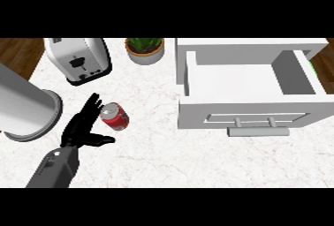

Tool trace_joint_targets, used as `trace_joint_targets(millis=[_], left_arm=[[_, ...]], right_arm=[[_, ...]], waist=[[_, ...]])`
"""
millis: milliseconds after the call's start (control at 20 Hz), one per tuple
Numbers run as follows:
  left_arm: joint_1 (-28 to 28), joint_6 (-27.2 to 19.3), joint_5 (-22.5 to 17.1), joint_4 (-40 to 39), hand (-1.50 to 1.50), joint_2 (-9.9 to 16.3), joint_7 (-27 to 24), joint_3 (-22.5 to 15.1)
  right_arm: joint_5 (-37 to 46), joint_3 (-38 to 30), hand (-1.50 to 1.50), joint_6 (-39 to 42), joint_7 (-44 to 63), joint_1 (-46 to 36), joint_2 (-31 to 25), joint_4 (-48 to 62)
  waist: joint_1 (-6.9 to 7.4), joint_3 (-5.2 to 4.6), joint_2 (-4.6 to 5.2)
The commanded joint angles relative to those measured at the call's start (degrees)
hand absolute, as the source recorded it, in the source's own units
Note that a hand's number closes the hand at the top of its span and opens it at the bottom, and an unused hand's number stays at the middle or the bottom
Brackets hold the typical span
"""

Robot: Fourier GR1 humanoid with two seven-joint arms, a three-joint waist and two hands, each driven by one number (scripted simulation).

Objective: Pick up the can, place it into the drawer and close the drawer

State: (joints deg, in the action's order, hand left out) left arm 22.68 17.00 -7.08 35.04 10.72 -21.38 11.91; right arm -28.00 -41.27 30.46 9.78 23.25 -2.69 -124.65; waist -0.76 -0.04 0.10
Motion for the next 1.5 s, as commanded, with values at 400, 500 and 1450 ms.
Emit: trace_joint_targets(millis=[400, 500, 1450], left_arm=[[8.3, 0.8, -0.2, -12.7, -1.50, -1.5, -4.0, 1.6], [8.2, 0.0, -0.5, -14.3, -1.50, -3.0, -4.7, 1.8], [12.8, 7.9, -4.8, -7.3, 1.50, -6.9, -2.4, 1.7]], right_arm=[[-1.2, -1.4, -1.50, -2.1, 5.1, -3.1, -0.5, -2.3], [-1.2, 0.4, -1.50, 0.2, 1.7, 3.6, 2.6, -5.9], [-0.9, -1.1, -1.50, 1.9, 0.9, 0.6, 2.7, -0.4]], waist=[[0.19, 0.00, 0.02], [-0.25, 0.00, -0.01], [0.65, 0.08, -0.28]])
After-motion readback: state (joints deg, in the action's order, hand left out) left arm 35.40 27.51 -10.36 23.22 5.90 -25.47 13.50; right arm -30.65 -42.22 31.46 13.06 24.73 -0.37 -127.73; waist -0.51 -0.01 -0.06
